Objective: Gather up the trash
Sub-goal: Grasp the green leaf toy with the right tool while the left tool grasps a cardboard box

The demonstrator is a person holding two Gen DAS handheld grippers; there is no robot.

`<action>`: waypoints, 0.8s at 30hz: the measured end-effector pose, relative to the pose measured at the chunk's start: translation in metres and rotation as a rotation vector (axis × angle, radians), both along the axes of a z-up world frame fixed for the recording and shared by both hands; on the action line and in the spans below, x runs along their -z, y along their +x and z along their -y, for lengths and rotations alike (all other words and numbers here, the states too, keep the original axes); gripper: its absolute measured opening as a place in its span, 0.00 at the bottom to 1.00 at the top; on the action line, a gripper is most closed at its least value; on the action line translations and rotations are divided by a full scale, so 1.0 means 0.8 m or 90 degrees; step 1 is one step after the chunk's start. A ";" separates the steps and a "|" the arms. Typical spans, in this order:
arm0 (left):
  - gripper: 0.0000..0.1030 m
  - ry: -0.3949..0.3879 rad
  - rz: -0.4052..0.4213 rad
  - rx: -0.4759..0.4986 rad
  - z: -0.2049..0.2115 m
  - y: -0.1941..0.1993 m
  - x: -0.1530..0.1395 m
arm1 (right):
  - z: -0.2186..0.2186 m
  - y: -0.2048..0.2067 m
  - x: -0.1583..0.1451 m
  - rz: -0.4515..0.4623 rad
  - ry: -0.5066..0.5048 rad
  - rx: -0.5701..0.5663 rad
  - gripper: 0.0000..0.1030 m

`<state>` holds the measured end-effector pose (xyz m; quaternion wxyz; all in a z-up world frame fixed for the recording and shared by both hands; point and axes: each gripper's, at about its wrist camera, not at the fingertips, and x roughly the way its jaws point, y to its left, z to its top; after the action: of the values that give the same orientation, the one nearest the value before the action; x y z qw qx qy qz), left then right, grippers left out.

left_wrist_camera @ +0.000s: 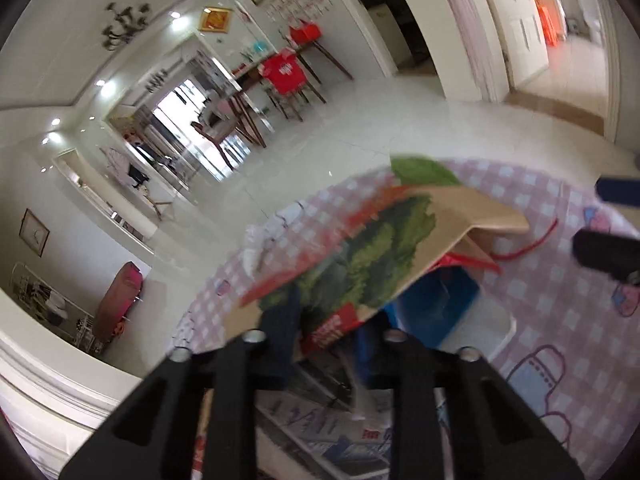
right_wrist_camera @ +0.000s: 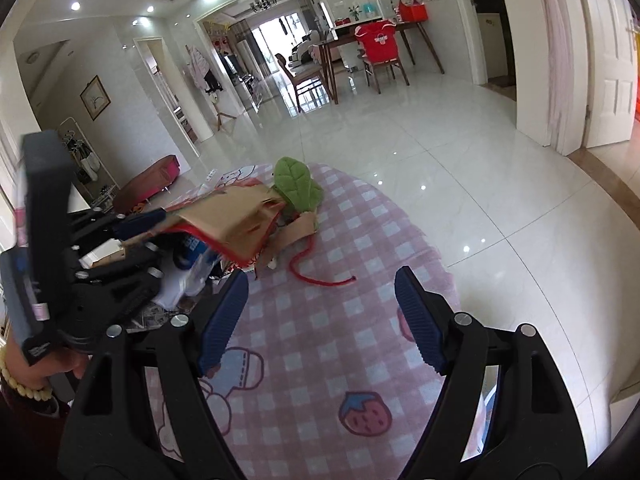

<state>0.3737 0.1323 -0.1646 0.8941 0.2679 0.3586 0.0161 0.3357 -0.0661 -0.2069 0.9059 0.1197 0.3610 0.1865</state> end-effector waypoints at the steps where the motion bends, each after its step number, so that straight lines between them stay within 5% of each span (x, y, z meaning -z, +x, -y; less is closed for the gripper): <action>1: 0.17 -0.013 0.009 -0.003 -0.004 -0.005 -0.007 | -0.004 0.003 -0.001 -0.001 -0.003 -0.004 0.73; 9: 0.03 -0.098 0.116 -0.069 -0.046 -0.021 -0.056 | -0.032 0.050 -0.004 -0.008 -0.031 -0.025 0.72; 15: 0.03 -0.125 0.133 -0.103 -0.067 -0.017 -0.066 | -0.061 0.103 0.015 -0.057 -0.043 -0.060 0.53; 17: 0.03 -0.127 0.140 -0.103 -0.069 -0.024 -0.069 | -0.068 0.115 0.025 -0.077 -0.049 -0.073 0.22; 24: 0.03 -0.134 0.184 -0.108 -0.058 -0.049 -0.088 | -0.050 0.088 -0.002 -0.023 -0.021 -0.073 0.15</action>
<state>0.3346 0.1787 -0.0945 0.9547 0.1363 0.2477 0.0923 0.4064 -0.0260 -0.2053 0.8890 0.0873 0.3863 0.2297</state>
